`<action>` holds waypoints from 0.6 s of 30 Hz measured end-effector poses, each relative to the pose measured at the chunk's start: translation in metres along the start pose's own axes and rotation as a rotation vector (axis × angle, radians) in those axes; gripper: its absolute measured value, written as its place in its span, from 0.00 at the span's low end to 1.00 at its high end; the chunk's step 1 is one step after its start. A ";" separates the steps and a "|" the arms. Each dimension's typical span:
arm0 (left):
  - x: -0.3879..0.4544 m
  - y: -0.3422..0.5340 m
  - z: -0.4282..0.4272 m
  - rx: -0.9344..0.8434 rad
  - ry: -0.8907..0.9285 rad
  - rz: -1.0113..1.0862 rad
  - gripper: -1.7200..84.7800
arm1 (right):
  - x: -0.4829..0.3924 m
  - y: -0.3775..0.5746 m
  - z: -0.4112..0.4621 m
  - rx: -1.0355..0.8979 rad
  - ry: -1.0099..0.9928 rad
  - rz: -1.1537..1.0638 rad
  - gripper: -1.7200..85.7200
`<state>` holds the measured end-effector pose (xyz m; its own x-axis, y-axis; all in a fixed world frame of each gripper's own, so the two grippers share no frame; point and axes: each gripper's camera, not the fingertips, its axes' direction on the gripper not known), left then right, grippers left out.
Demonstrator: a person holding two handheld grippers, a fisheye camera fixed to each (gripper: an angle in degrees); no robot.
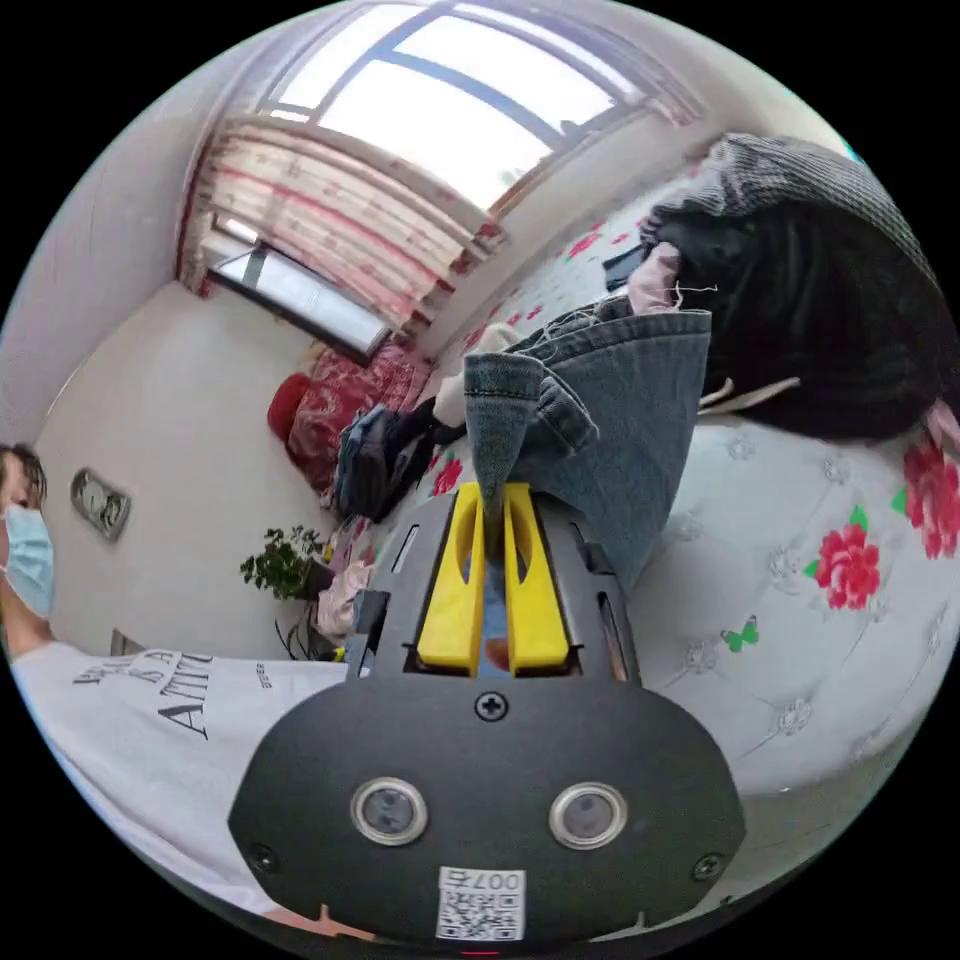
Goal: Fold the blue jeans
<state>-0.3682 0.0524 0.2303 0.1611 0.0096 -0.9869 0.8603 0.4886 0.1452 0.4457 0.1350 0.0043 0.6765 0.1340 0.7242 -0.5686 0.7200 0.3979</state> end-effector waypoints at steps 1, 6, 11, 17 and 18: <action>-0.002 -0.005 0.001 -0.002 0.005 0.002 0.15 | -0.039 -0.004 0.029 -0.117 -0.030 -0.166 0.06; -0.018 -0.017 0.006 -0.013 0.023 -0.019 0.15 | -0.114 0.050 0.182 -0.705 -0.074 -0.433 0.09; -0.045 -0.024 -0.004 -0.004 0.088 -0.055 0.12 | -0.135 0.096 0.236 -0.927 0.036 -0.552 0.10; -0.064 -0.026 -0.007 0.003 0.127 -0.047 0.11 | -0.122 0.112 0.244 -1.040 0.145 -0.629 0.09; -0.066 -0.026 -0.006 0.004 0.132 -0.049 0.10 | -0.109 0.130 0.253 -1.110 0.171 -0.613 0.09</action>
<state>-0.4046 0.0445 0.2912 0.0546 0.1004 -0.9934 0.8677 0.4876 0.0969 0.1796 0.0419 0.1190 0.7862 -0.3945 0.4756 0.4948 0.8630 -0.1021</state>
